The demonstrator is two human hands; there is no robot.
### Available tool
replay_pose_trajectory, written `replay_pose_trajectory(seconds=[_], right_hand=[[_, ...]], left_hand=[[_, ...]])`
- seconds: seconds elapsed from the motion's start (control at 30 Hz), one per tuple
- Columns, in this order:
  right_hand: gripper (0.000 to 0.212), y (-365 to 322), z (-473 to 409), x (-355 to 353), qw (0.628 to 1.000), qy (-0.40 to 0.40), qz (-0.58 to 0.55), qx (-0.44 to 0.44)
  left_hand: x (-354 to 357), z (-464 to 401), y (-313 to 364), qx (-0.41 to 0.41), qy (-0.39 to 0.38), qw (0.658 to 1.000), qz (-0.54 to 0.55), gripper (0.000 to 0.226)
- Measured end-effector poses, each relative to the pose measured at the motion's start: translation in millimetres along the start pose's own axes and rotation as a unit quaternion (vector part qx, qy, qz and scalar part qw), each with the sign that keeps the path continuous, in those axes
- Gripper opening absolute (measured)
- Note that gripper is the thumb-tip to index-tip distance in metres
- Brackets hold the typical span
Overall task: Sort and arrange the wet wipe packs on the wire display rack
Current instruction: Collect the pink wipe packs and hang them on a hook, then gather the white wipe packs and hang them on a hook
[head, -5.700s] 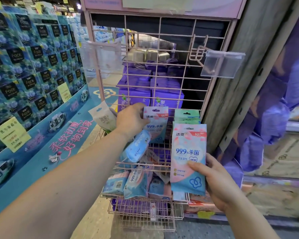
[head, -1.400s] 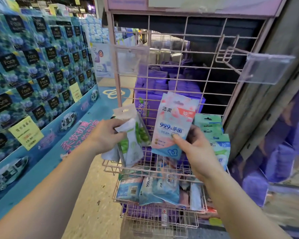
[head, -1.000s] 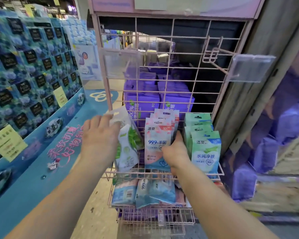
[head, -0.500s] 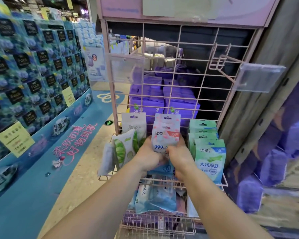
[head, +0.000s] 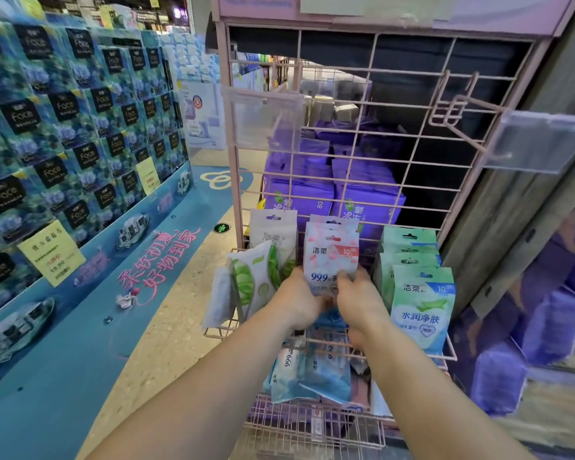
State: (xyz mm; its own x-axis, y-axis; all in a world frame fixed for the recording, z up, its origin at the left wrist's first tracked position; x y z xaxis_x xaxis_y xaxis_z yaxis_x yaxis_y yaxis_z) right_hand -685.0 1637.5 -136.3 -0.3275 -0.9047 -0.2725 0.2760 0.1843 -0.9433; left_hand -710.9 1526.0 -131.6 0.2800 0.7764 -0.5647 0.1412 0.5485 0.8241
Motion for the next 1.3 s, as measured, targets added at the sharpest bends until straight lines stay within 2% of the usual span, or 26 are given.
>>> replay_pose_trajectory(seconds=[0.1,0.17,0.23,0.3,0.33,0.37,0.4,0.43,0.5,0.57,0.67,0.77,0.87,0.93,1.0,1.1,1.17,1.23,1.3], right_hand=[[0.034,0,4,-3,1.000,0.008,-0.010,0.001],[0.041,0,18,-4,0.998,0.007,-0.056,-0.018],[0.049,-4,44,-10,0.995,0.032,-0.070,-0.058],[0.044,-16,72,-12,0.990,0.048,-0.060,-0.118],[0.036,-22,83,-6,0.990,0.034,-0.039,-0.133],[0.033,-27,89,6,0.990,0.007,-0.003,-0.139],[0.034,-34,93,23,0.988,-0.026,0.059,-0.144],[0.043,-38,93,41,0.976,-0.053,0.145,-0.150],[0.068,-43,86,77,0.938,-0.080,0.293,-0.166],[0.085,-42,74,101,0.925,-0.087,0.344,-0.139],[0.097,-35,57,112,0.967,-0.102,0.226,-0.061],[0.082,-34,55,108,0.979,-0.085,0.183,-0.042],[0.053,-46,71,114,0.971,-0.056,0.214,-0.096],[0.049,-56,81,117,0.971,-0.038,0.200,-0.125],[0.044,-63,86,114,0.977,-0.029,0.153,-0.143],[0.057,-82,94,107,0.969,-0.039,0.134,-0.203],[0.074,-95,100,100,0.950,-0.037,0.144,-0.274],[0.075,-103,107,90,0.918,-0.005,0.185,-0.351],[0.062,-104,112,82,0.875,0.032,0.248,-0.415]], left_hand=[[-12,13,5,-0.027,0.012,1.000,-0.002,0.042],[-31,33,15,-0.014,0.049,0.999,0.004,0.044],[-69,65,32,0.041,0.123,0.992,-0.005,0.032],[-119,97,37,0.070,0.228,0.970,-0.039,0.017],[-142,107,32,0.060,0.275,0.956,-0.081,0.015],[-159,109,20,0.026,0.298,0.945,-0.132,0.026],[-167,106,1,-0.026,0.283,0.941,-0.184,0.043],[-166,99,-18,-0.078,0.236,0.942,-0.225,0.061],[-150,89,-47,-0.124,0.131,0.957,-0.226,0.082],[-141,84,-58,-0.111,0.081,0.979,-0.149,0.073],[-148,78,-57,-0.063,0.046,0.987,-0.142,0.055],[-153,78,-49,-0.025,0.039,0.990,-0.132,0.049],[-150,83,-36,0.007,0.047,0.980,-0.193,0.048],[-151,85,-16,0.044,0.069,0.966,-0.247,0.043],[-157,85,5,0.068,0.086,0.962,-0.249,0.042],[-173,83,18,0.073,0.068,0.983,-0.154,0.040],[-184,81,7,0.055,0.048,0.997,0.016,0.034],[-184,82,-15,-0.009,0.011,0.979,0.205,0.037],[-169,85,-42,-0.096,-0.035,0.934,0.344,0.038]])
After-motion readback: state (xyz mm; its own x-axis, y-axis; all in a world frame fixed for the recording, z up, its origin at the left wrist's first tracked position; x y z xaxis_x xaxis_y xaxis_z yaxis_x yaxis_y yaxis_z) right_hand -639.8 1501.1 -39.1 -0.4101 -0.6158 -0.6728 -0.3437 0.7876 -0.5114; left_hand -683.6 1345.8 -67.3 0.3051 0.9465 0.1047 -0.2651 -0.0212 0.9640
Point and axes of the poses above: each hand's wrist, its own z-axis away from the middle knuckle, its own x-axis out of the palm, y = z × x, the point moved 10 cm from there along -z, towards the middle knuckle, and after that the axes turned 1 degree about y, right-handed, at the moved point
